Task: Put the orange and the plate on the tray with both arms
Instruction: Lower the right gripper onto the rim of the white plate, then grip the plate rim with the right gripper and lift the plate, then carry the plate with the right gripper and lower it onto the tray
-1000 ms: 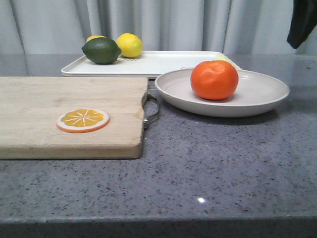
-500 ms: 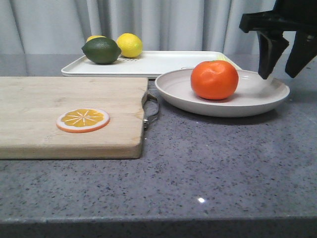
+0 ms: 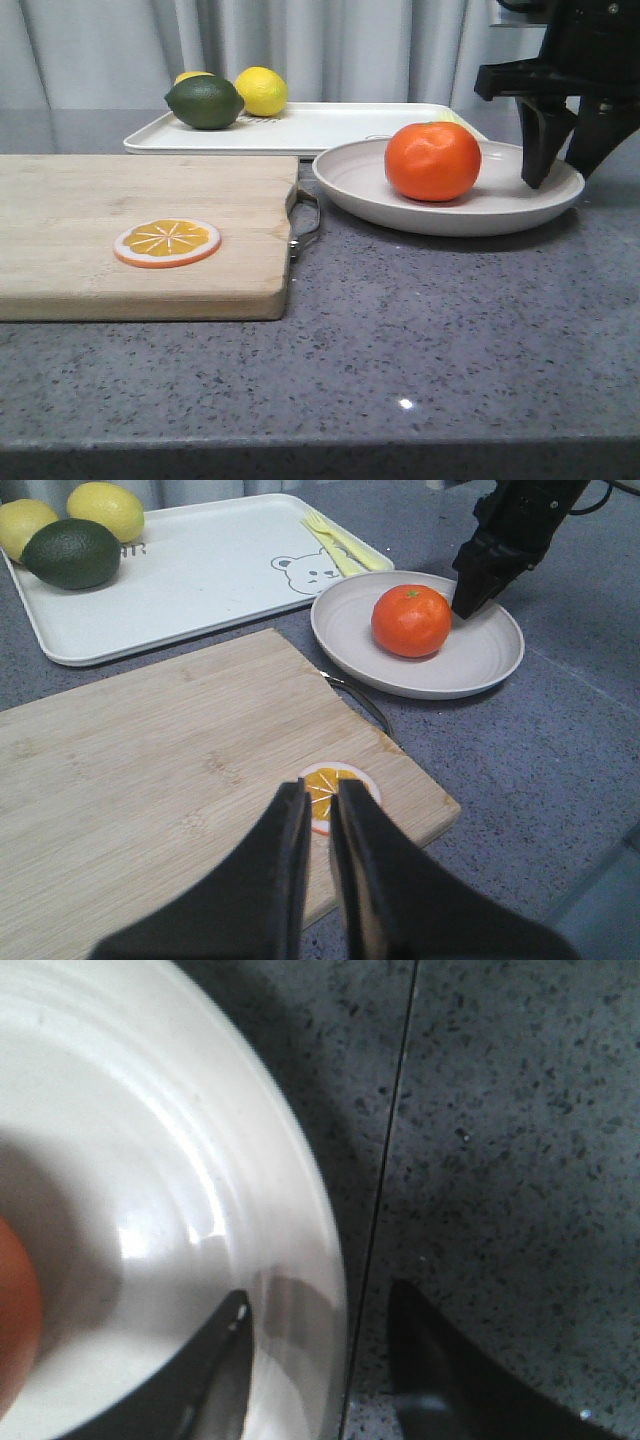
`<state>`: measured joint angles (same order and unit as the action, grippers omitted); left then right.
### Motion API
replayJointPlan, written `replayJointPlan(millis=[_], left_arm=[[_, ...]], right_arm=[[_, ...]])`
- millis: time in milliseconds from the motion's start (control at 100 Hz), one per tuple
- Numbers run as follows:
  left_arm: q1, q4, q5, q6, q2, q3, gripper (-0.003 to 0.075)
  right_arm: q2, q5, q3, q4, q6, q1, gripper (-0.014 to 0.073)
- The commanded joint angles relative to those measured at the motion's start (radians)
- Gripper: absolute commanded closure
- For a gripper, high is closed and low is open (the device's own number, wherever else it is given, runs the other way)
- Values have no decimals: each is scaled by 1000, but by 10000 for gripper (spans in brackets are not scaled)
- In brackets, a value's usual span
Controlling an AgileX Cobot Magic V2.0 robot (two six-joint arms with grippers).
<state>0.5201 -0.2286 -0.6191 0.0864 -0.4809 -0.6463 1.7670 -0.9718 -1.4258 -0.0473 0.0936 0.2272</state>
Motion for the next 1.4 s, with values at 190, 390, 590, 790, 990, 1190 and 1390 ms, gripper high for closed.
replayJointPlan(millis=[190, 390, 590, 790, 990, 1190, 1390], left_arm=[[-3, -18, 65, -6, -2, -25, 678], [-3, -18, 65, -6, -2, -25, 678], [-3, -18, 65, -6, -2, -25, 678], [-3, -18, 65, -6, -2, -25, 678], [-3, -21, 65, -6, -2, -25, 678], [-3, -22, 65, -6, -2, -25, 678], [-3, -22, 65, -6, -2, -25, 678]], right_arm=[[-47, 8, -36, -2, 11, -20, 556], [-49, -11, -36, -3, 18, -60, 662], [-50, -14, -43, -23, 18, -72, 661], [-53, -26, -109, -132, 5, -72, 661], [-53, -90, -261, -221, -4, -72, 661], [-26, -82, -395, -262, -6, -72, 661], [73, -110, -531, -299, -6, -71, 661]])
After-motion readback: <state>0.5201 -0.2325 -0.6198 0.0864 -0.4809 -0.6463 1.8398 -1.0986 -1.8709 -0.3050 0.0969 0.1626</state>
